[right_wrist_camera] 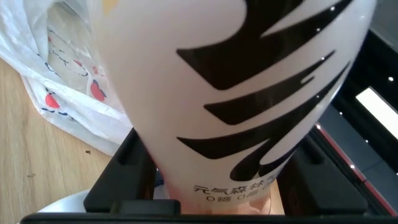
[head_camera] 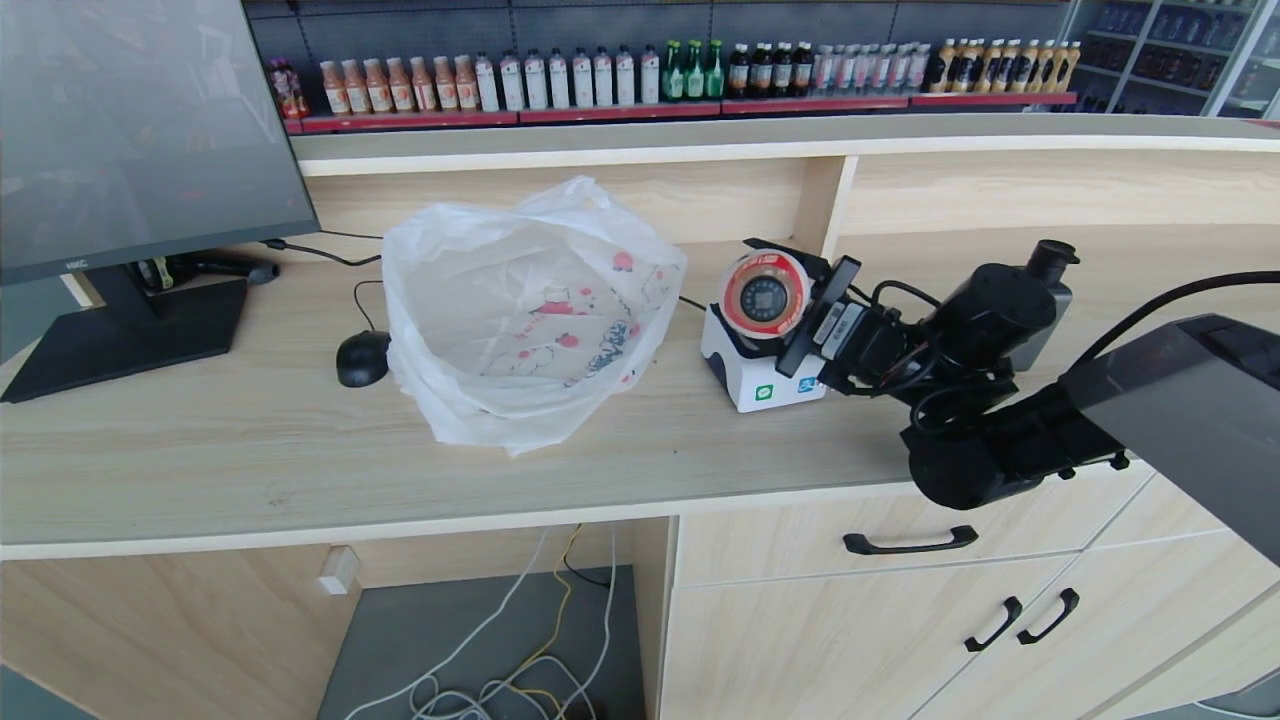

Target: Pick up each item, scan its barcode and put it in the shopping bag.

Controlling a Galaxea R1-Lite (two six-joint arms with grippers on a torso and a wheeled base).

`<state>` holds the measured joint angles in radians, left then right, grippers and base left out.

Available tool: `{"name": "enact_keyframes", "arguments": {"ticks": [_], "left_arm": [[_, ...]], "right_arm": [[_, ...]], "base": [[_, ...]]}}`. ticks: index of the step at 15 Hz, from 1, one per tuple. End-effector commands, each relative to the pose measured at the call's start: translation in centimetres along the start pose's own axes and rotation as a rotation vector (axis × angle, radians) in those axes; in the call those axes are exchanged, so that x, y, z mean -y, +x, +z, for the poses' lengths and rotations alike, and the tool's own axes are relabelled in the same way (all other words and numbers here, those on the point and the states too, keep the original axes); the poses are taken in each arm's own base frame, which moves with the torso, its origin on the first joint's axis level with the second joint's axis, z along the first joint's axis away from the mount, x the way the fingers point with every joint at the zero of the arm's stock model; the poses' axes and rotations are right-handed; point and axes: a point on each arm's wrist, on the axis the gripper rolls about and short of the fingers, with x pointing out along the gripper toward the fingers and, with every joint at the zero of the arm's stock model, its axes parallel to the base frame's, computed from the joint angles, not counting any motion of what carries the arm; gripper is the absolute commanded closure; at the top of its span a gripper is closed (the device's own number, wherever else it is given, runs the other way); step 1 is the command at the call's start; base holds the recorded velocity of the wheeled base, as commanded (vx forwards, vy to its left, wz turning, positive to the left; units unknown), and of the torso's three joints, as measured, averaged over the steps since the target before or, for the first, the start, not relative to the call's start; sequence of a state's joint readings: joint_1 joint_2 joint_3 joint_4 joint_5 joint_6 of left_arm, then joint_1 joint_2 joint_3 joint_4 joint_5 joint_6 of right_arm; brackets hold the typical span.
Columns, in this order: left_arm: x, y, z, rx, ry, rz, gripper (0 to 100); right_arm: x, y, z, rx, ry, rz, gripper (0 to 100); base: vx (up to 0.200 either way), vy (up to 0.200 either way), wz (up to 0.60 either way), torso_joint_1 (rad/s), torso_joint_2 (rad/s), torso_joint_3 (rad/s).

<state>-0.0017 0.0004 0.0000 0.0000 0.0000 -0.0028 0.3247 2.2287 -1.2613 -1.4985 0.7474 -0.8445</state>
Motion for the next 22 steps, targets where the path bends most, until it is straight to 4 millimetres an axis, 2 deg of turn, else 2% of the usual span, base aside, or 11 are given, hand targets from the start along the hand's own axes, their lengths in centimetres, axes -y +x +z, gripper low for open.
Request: {"name": "enact_keyframes", "arguments": {"ticks": [1,6,9,13,15,16,18,19,22], "left_arm": [[0.0,0.0,0.0,0.0,0.0,0.0,0],[0.0,0.0,0.0,0.0,0.0,0.002,0],[0.0,0.0,0.0,0.0,0.0,0.0,0],[0.0,0.0,0.0,0.0,0.0,0.0,0],[0.0,0.0,0.0,0.0,0.0,0.0,0],[0.0,0.0,0.0,0.0,0.0,0.0,0],[0.0,0.0,0.0,0.0,0.0,0.0,0],[0.0,0.0,0.0,0.0,0.0,0.0,0],[0.0,0.0,0.0,0.0,0.0,0.0,0]], "right_arm": [[0.4,0.0,0.2,0.004,-0.007,-0.006,100],[1.0,-0.1,1.0,-0.028,0.031,-0.073,100],[2.1,-0.3,1.8,-0.051,0.113,-0.163,100],[3.3,-1.7,4.2,-0.142,0.246,-0.267,100],[2.8,-2.1,5.6,-0.19,0.361,-0.316,100],[2.6,-1.7,6.4,-0.192,0.434,-0.353,100],[2.8,-1.8,6.8,-0.206,0.495,-0.406,100],[2.9,-1.9,7.0,-0.206,0.578,-0.437,100],[3.1,-2.2,8.1,-0.18,0.694,-0.451,100]], "base": [[0.0,0.0,0.0,0.0,0.0,0.0],[0.0,0.0,0.0,0.0,0.0,0.0],[0.0,0.0,0.0,0.0,0.0,0.0],[0.0,0.0,0.0,0.0,0.0,0.0],[0.0,0.0,0.0,0.0,0.0,0.0],[0.0,0.0,0.0,0.0,0.0,0.0],[0.0,0.0,0.0,0.0,0.0,0.0],[0.0,0.0,0.0,0.0,0.0,0.0],[0.0,0.0,0.0,0.0,0.0,0.0]]}}
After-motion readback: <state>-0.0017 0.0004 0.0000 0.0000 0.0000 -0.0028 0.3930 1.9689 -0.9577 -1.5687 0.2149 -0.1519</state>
